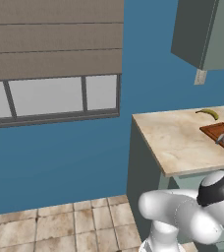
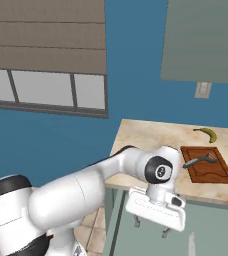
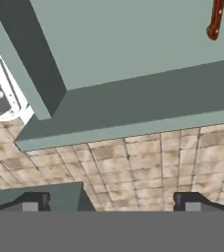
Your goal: Open the drawer on the right and place the cutting tools on the cutting board.
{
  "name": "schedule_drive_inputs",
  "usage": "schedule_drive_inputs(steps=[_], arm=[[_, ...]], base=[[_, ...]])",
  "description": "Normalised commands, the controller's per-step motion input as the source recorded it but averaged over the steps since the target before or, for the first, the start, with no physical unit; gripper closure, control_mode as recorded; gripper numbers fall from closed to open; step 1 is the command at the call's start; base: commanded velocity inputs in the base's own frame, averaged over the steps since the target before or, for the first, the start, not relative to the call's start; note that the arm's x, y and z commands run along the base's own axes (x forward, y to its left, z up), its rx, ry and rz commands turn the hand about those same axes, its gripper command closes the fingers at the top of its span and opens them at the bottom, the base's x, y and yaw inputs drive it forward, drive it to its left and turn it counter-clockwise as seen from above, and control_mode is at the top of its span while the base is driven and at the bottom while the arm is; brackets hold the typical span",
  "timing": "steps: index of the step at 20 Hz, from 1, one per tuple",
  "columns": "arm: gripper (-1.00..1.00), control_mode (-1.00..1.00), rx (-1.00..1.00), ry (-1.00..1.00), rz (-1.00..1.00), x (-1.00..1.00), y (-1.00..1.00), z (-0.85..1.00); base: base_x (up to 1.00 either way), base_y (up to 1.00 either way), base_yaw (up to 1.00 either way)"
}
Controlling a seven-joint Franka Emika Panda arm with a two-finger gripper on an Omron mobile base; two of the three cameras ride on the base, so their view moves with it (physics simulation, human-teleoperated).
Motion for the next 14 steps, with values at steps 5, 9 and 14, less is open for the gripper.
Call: schedule_drive_inputs(steps=[5,9,14], arm=[[-1.00,-1.00,0.09,-0.08,0.06,0.00,-0.02,-0.44],[-1.00,-1.00,0.01,-0.05,0.02,0.00,-0.20,-0.36],[-1.00,-1.00,0.00,-0.05,0.00,0.00,-0.37,-0.40]], base=[[0.00,0.00,0.00],[0.00,0.00,0.00],[0.00,0.00,0.00]])
